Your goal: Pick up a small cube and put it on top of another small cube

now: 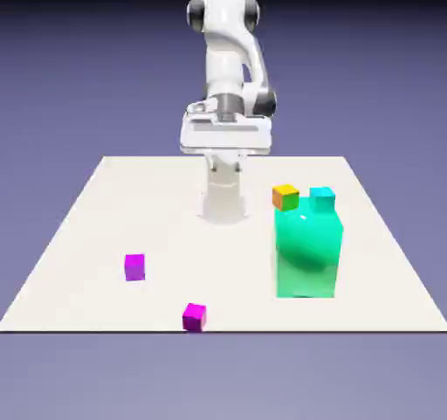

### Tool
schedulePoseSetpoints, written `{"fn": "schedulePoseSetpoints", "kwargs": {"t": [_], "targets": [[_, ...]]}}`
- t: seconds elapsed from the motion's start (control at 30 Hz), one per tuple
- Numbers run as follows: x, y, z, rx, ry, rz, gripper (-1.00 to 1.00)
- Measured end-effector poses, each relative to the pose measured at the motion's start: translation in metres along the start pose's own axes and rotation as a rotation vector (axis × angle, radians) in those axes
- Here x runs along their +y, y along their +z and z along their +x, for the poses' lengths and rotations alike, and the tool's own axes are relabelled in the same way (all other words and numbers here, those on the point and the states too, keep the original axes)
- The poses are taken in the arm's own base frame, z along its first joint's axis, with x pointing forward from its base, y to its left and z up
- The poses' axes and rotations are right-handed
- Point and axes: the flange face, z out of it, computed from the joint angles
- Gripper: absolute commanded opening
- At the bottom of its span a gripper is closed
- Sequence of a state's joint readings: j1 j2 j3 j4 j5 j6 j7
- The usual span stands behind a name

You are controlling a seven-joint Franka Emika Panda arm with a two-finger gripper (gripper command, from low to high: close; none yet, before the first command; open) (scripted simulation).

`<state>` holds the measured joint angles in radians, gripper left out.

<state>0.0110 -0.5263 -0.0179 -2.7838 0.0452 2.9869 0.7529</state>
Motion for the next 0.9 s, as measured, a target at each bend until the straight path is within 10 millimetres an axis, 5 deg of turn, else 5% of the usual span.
{"fn": "schedulePoseSetpoints", "kwargs": {"t": [0.3,0.9], "targets": [[0.071,0.102,0.027,-0.364,0.552,-0.312,0.00],[0.198,0.253,0.018,-0.988,1.561,-0.635,0.00]]}}
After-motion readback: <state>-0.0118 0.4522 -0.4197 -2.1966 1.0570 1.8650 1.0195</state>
